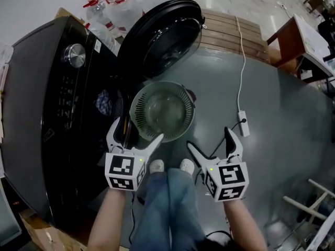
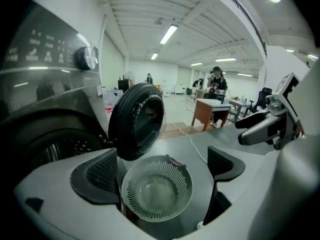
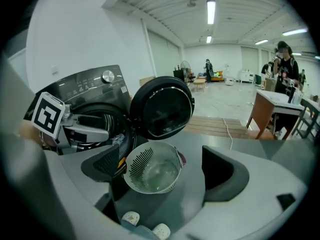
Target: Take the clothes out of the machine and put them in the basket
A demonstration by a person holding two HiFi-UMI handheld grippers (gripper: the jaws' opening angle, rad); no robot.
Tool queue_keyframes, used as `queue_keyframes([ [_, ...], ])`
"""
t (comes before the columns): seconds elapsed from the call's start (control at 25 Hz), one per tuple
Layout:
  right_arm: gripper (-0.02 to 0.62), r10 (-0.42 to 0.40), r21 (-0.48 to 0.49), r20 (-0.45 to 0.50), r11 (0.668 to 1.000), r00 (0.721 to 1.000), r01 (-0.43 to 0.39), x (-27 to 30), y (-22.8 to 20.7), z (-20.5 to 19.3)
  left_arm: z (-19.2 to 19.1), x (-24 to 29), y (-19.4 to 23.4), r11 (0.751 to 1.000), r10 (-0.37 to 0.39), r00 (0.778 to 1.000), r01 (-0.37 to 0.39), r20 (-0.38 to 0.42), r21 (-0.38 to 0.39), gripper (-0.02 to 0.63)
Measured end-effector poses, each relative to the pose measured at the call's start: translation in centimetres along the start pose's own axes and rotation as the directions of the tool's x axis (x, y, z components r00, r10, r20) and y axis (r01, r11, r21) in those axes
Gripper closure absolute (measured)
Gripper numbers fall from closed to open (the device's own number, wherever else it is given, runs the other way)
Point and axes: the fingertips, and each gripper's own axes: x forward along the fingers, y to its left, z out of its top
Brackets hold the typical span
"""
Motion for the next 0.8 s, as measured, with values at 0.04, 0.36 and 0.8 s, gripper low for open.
queue_keyframes([
  [0.04,0.078,-0.005,0.015,-0.008,1.0,1.0,0.005,0.8,0.0,-1.0,-1.1,0.6,0.3,1.0,0.0,1.0,0.0,-0.005,-0.008,0.04],
  [0.36,0.078,-0.037,0.057,-0.089,0.997,0.995,0.042,5.0,0.3,-8.0,-8.6,3.2,2.1,1.0,0.02,0.996,-0.021,-0.089,-0.017,0.04],
  [0.8,0.078,-0.014,0.045,-0.154,0.999,0.988,0.021,10.0,3.3,-11.7,-15.4,3.4,8.6,0.98,0.191,0.965,-0.198,-0.18,-0.02,0.041],
])
